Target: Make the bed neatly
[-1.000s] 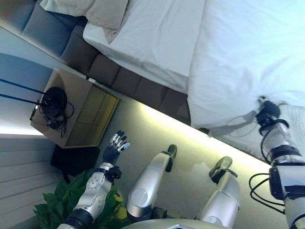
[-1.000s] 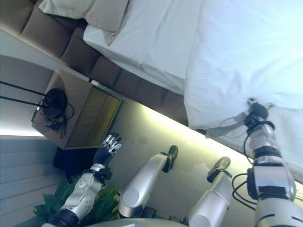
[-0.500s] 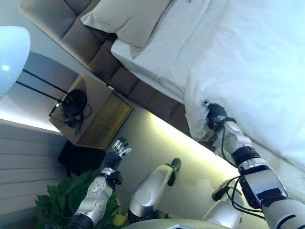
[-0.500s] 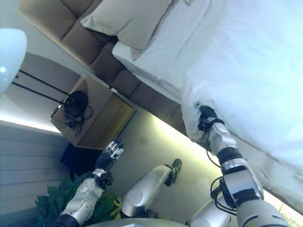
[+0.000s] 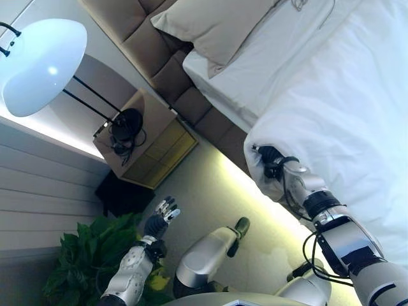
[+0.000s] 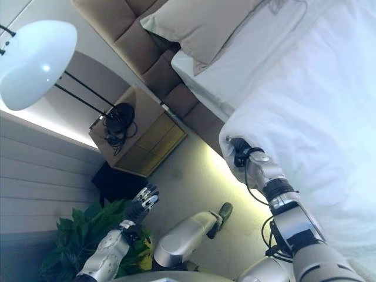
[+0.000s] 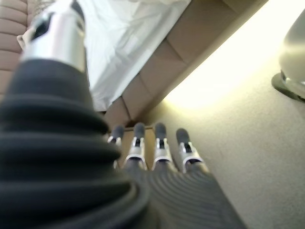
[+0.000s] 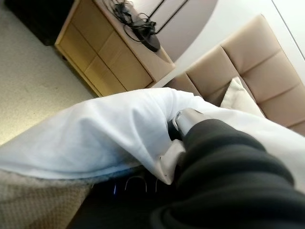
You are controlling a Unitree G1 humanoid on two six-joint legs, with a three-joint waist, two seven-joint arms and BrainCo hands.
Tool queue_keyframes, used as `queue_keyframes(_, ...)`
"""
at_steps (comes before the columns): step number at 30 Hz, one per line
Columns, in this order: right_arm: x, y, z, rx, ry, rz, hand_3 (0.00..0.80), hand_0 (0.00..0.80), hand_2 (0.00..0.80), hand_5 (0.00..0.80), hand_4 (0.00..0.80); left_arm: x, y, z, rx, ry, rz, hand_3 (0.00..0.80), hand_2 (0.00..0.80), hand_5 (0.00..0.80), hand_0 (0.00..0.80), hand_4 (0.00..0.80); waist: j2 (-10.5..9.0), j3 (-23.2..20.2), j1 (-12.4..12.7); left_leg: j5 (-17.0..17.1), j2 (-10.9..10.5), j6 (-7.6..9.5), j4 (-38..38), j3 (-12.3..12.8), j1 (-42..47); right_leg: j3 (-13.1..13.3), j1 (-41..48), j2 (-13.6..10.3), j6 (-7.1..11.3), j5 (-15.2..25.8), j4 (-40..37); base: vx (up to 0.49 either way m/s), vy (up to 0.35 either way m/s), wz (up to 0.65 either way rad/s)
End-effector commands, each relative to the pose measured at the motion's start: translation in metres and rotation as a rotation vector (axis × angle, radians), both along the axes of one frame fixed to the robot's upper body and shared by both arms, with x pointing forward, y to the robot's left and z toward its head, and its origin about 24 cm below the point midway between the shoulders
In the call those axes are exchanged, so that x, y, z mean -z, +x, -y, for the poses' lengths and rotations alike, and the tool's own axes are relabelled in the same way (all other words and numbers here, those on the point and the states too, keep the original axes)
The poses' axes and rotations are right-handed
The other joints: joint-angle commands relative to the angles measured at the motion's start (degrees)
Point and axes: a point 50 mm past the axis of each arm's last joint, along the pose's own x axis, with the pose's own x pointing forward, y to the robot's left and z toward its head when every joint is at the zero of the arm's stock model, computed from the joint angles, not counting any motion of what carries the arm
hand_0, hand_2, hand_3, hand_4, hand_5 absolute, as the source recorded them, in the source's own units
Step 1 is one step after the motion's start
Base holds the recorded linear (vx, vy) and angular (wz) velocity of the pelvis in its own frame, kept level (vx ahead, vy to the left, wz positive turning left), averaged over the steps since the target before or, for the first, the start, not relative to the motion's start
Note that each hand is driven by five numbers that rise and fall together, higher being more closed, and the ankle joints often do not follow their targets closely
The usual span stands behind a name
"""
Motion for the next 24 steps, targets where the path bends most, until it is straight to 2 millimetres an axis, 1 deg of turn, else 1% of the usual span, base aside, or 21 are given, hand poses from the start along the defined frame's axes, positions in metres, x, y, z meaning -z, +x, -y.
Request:
queue_keyframes(1, -0.022, 0.003, -0.095, -0.333, 0.083, 0.064, 0.800, 0.800, 0.800, 0.800, 0.800, -0.012, 0.010, 0.000, 0.020, -0.015, 0.058, 0.000, 0.000, 0.000, 0.000, 0.000, 0.48, -1.7, 3.9, 2.2, 1.6, -1.26, 4.4, 2.6, -4.1, 3.4, 2.3, 0.3, 1.67, 11.0, -3.6, 0.044, -0.013, 0.11)
queue_keyframes(4, -0.030, 0.007, -0.106, -0.378, 0.034, 0.091, 0.800, 0.800, 0.800, 0.800, 0.800, -0.013, 0.010, -0.002, 0.032, -0.008, 0.057, 0.000, 0.000, 0.000, 0.000, 0.000, 0.31, -1.7, 4.8, 2.5, 1.4, -1.00, 4.4, 2.2, -4.0, 2.7, 3.0, 0.1, 1.93, 11.3, -3.8, 0.050, -0.021, 0.05)
queue_keyframes(8, -0.048, 0.016, -0.110, -0.369, 0.063, 0.124, 0.800, 0.800, 0.800, 0.800, 0.800, -0.014, 0.011, -0.004, 0.032, 0.004, 0.049, 0.000, 0.000, 0.000, 0.000, 0.000, 0.26, -1.8, 6.0, 2.8, 1.0, -0.74, 4.5, 1.7, -3.9, 1.9, 4.4, -0.2, 2.08, 11.8, -4.4, 0.046, -0.013, 0.04)
queue_keyframes(10, -0.058, 0.022, -0.112, -0.413, 0.036, 0.130, 0.800, 0.800, 0.800, 0.800, 0.800, -0.012, 0.011, -0.008, 0.026, 0.014, 0.044, 0.000, 0.000, 0.000, 0.000, 0.000, 0.21, -1.8, 6.6, 2.7, 0.6, -0.62, 4.9, 1.5, -4.1, 1.6, 4.6, -0.6, 2.27, 12.0, -4.0, 0.042, 0.006, 0.11)
queue_keyframes(14, -0.062, 0.019, -0.127, -0.488, 0.020, 0.132, 0.800, 0.800, 0.800, 0.800, 0.800, -0.013, 0.011, -0.009, 0.016, 0.020, 0.042, 0.000, 0.000, 0.000, 0.000, 0.000, 0.14, -1.8, 7.6, 3.1, 0.1, -0.45, 4.8, 1.4, -4.1, 0.9, 5.1, -1.1, 2.65, 12.5, -4.1, 0.026, 0.014, 0.08)
queue_keyframes(15, -0.064, 0.018, -0.134, -0.503, 0.027, 0.140, 0.800, 0.800, 0.800, 0.800, 0.800, -0.015, 0.012, -0.009, 0.011, 0.021, 0.044, 0.000, 0.000, 0.000, 0.000, 0.000, 0.13, -1.7, 8.0, 3.2, -0.1, -0.43, 4.8, 1.3, -4.1, 0.5, 5.5, -1.3, 2.69, 12.5, -4.2, 0.030, 0.021, 0.07)
queue_keyframes(17, -0.067, 0.016, -0.145, -0.509, 0.045, 0.145, 0.800, 0.800, 0.800, 0.800, 0.800, -0.015, 0.011, -0.012, 0.006, 0.023, 0.042, 0.000, 0.000, 0.000, 0.000, 0.000, 0.12, -1.8, 8.6, 3.4, -0.3, -0.34, 4.7, 1.1, -4.0, 0.1, 6.0, -1.6, 2.82, 12.7, -4.2, 0.037, 0.020, 0.11)
queue_keyframes(19, -0.070, 0.018, -0.149, -0.488, 0.055, 0.145, 0.800, 0.800, 0.800, 0.800, 0.800, -0.014, 0.010, -0.014, 0.013, 0.030, 0.037, 0.000, 0.000, 0.000, 0.000, 0.000, 0.02, -1.8, 9.3, 3.4, -0.6, -0.28, 5.0, 0.7, -4.1, -0.2, 6.3, -2.0, 2.90, 12.9, -3.8, 0.046, -0.001, 0.11)
queue_keyframes(21, -0.071, 0.020, -0.147, -0.463, 0.051, 0.151, 0.800, 0.800, 0.800, 0.800, 0.800, -0.013, 0.008, -0.015, 0.023, 0.037, 0.033, 0.000, 0.000, 0.000, 0.000, 0.000, -0.09, -1.8, 9.7, 3.4, -0.7, -0.29, 5.3, 0.5, -4.3, -0.6, 6.5, -2.2, 3.01, 13.0, -3.6, 0.034, -0.029, 0.07)
queue_keyframes(24, -0.070, 0.024, -0.139, -0.427, 0.047, 0.135, 0.800, 0.800, 0.800, 0.800, 0.800, -0.011, 0.005, -0.018, 0.041, 0.042, 0.036, 0.000, 0.000, 0.000, 0.000, 0.000, -0.43, -1.7, 10.4, 3.3, -0.8, -0.29, 5.8, 0.4, -4.6, -1.6, 7.3, -2.3, 3.22, 13.2, -4.0, 0.017, -0.042, 0.08)
